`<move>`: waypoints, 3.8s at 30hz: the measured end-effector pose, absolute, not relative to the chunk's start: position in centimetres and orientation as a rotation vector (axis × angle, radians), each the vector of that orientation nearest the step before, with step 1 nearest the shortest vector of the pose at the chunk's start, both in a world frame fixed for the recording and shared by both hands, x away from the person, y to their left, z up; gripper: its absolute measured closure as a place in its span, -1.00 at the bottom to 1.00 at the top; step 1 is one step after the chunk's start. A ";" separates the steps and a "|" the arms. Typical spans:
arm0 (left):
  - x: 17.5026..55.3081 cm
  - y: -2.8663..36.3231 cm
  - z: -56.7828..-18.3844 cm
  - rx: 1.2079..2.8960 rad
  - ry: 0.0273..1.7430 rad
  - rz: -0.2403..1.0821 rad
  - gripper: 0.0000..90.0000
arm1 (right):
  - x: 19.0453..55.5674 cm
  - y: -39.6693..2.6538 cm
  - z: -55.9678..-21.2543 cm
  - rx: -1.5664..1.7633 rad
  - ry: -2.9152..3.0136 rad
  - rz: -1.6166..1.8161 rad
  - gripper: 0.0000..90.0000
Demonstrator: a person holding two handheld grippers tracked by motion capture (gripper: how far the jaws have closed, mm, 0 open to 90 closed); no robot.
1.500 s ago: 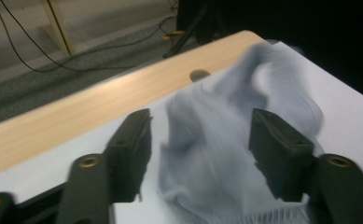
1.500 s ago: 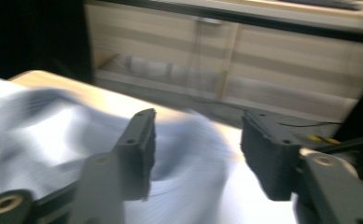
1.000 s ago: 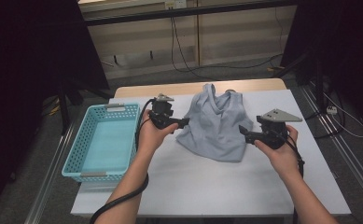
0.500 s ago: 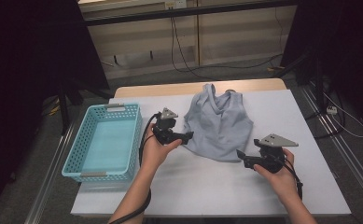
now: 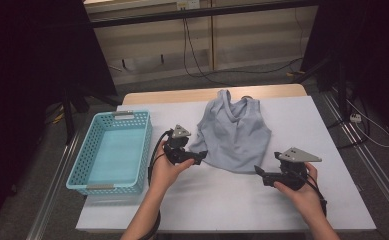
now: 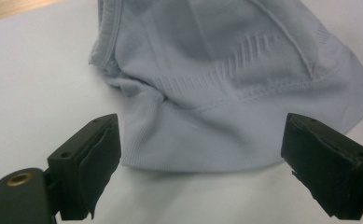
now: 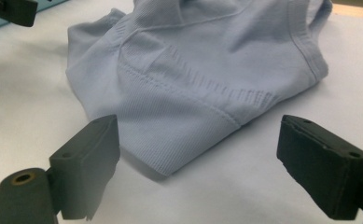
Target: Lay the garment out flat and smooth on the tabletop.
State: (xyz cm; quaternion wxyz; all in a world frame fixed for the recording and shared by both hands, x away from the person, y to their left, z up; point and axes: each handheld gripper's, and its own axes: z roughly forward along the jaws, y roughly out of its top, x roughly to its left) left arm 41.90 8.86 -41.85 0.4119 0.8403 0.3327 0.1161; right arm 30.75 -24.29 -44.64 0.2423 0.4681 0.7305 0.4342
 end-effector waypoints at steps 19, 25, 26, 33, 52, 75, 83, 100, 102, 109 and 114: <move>41.7 9.4 -42.3 2.106 0.854 0.274 -0.73 | 31.1 -22.2 -45.5 1.172 2.151 1.118 -0.53; 41.6 9.3 -42.1 2.102 0.846 0.276 -0.73 | 31.1 -21.2 -45.7 1.116 2.206 1.064 -0.35; 41.5 9.3 -42.1 2.100 0.849 0.273 -0.73 | 31.2 -21.0 -45.8 1.106 2.219 1.042 -0.30; 41.6 9.1 -42.2 2.112 0.831 0.265 -0.73 | 31.9 -21.0 -46.1 1.133 2.216 0.963 0.22; 41.8 7.8 -42.4 2.112 0.800 0.252 -0.69 | 31.9 -24.8 -43.7 1.225 2.042 1.194 0.95; 41.7 7.4 -42.8 2.116 0.760 0.214 -0.69 | 32.1 -27.2 -42.4 1.316 1.890 1.390 0.95; 41.8 7.3 -43.5 2.163 0.676 0.251 -0.43 | 32.9 -27.1 -42.8 1.335 1.889 1.405 0.95; 43.2 7.2 -45.5 2.230 0.731 0.284 0.38 | 32.4 -26.6 -43.4 1.323 1.941 1.355 0.93; 43.3 7.3 -45.4 2.232 0.743 0.294 0.56 | 32.5 -26.5 -43.5 1.326 1.946 1.353 0.93; 43.2 7.3 -45.2 2.231 0.803 0.231 0.93 | 32.5 -26.2 -43.6 1.315 1.962 1.330 0.92; 43.0 7.6 -44.6 2.198 0.808 0.205 0.96 | 32.2 -26.3 -43.5 1.310 1.958 1.314 0.92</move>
